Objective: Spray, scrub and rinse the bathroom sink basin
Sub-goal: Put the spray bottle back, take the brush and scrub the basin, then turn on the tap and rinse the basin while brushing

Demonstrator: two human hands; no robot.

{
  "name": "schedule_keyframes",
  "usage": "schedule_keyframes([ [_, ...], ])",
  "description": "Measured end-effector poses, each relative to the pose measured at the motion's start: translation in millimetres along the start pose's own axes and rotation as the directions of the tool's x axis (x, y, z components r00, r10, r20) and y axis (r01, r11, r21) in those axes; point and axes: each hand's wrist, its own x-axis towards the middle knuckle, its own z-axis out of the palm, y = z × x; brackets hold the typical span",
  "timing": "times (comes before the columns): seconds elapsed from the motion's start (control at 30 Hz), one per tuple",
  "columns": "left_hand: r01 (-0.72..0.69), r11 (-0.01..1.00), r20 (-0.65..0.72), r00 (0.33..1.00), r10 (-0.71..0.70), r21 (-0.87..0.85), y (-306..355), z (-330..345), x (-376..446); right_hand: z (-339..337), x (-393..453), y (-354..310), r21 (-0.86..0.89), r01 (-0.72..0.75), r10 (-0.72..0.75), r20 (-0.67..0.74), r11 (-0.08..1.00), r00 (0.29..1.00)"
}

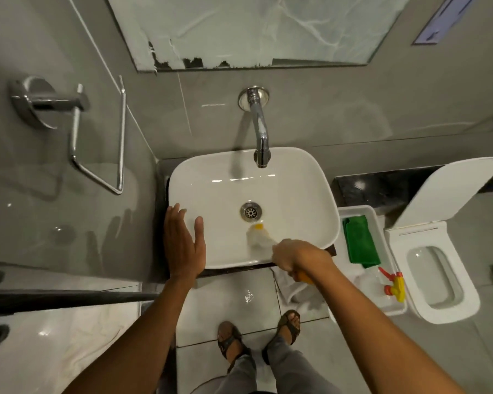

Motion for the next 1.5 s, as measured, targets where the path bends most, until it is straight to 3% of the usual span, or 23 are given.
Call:
schedule_keyframes([
  [0.13,-0.097,0.994,0.067,0.993,0.094,0.042,3.8,-11.0,-4.1,27.4,-3.7,-27.5,0.235,0.12,-0.141,0.075,0.965,0.987],
  [0.23,-0.079,0.994,0.142,0.988,0.067,0.08,9.8,-21.2,-4.0,49.6,-1.3,-36.6,0.447,0.155,-0.182,0.019,0.881,0.983],
  [0.33,-0.042,0.997,0.112,0.993,0.034,0.067,26.6,-29.2,-1.9,65.7,-3.3,-29.1,0.572,0.21,-0.185,-0.103,0.793,0.977],
  [0.4,-0.05,0.998,0.098,0.994,0.046,0.038,43.5,-30.9,3.9,69.1,-3.9,-20.2,0.577,0.263,-0.168,-0.213,0.773,0.963],
  [0.5,-0.064,0.996,0.183,0.98,0.073,-0.055,80.0,-30.9,19.1,65.3,-6.7,-7.7,0.591,0.319,-0.128,-0.342,0.741,0.931],
  [0.7,-0.109,0.991,0.229,0.965,0.124,-0.077,171.8,-25.9,62.3,51.2,-7.5,8.8,0.6,0.335,-0.006,-0.481,0.727,0.877],
  [0.9,-0.071,0.991,0.319,0.947,0.032,0.113,227.6,-22.6,105.5,31.2,-2.4,23.7,0.561,0.369,-0.017,-0.534,0.741,0.845],
  [1.2,0.076,0.956,0.27,0.95,-0.156,0.283,258.3,-7.4,109.7,15.9,16.5,50.8,0.485,0.391,-0.08,-0.544,0.782,0.835],
  [1.37,0.055,0.95,0.307,0.939,-0.153,0.306,262.2,-4.0,115.3,19.0,22.0,53.4,0.41,0.431,-0.153,-0.558,0.804,0.816],
  [1.5,-0.051,0.965,0.443,0.894,-0.072,0.258,244.5,-17.3,125.1,23.0,21.1,47.7,0.425,0.471,-0.179,-0.565,0.773,0.805],
])
